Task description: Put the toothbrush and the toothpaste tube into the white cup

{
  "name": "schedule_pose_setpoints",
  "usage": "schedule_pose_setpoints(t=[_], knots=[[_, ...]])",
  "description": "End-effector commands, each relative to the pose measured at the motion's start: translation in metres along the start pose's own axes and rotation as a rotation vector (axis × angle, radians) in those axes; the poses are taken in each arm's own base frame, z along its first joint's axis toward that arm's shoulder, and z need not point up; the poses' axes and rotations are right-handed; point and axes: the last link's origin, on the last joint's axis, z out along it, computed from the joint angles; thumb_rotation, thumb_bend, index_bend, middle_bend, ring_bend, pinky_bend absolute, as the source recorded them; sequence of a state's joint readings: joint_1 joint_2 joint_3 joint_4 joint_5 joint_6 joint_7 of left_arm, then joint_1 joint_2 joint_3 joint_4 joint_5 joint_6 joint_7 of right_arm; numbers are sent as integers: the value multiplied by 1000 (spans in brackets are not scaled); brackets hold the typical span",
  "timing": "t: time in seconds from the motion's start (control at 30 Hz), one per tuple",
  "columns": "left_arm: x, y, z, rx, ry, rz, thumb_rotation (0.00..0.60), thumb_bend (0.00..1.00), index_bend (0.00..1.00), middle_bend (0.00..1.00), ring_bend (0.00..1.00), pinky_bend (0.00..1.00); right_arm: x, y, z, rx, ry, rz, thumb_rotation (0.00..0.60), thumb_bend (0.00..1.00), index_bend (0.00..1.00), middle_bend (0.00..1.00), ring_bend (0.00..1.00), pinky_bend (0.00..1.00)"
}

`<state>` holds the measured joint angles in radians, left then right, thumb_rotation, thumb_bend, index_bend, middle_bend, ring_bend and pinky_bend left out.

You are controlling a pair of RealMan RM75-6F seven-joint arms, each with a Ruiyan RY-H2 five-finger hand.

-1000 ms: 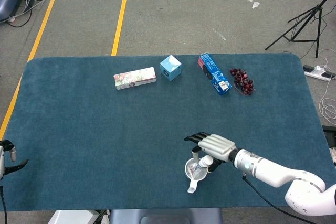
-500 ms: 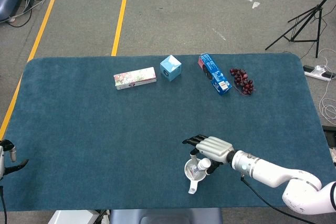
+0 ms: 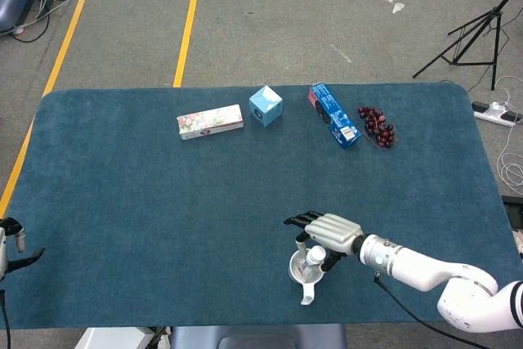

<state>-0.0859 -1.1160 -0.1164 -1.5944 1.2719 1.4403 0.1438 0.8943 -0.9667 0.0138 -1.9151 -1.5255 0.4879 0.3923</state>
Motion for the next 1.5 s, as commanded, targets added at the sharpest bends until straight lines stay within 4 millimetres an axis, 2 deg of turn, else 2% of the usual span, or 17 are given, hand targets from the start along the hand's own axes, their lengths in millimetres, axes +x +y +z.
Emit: schedule_pose_setpoints(t=[0.03,0.37,0.8,1.5], knots=[[0,0,0,0,0,0,600,0,786,507,378,373,0,0,0,0,-1,0,600,268,532,59,0,55],[0,0,0,-2,0,-1,600,0,787,507,378,373,0,-2,1,8,-5,-1,600,239,471,55,0,55],[0,0,0,-1,-1,0,600,0,787,508,378,373,3,-7,-3,28,11,0,600,237,444,54,0,55],[-1,0,1,1,-5,9,600,0,787,508,378,373,17,-23,-23,63,43,20,600,234,427,49,0,55]])
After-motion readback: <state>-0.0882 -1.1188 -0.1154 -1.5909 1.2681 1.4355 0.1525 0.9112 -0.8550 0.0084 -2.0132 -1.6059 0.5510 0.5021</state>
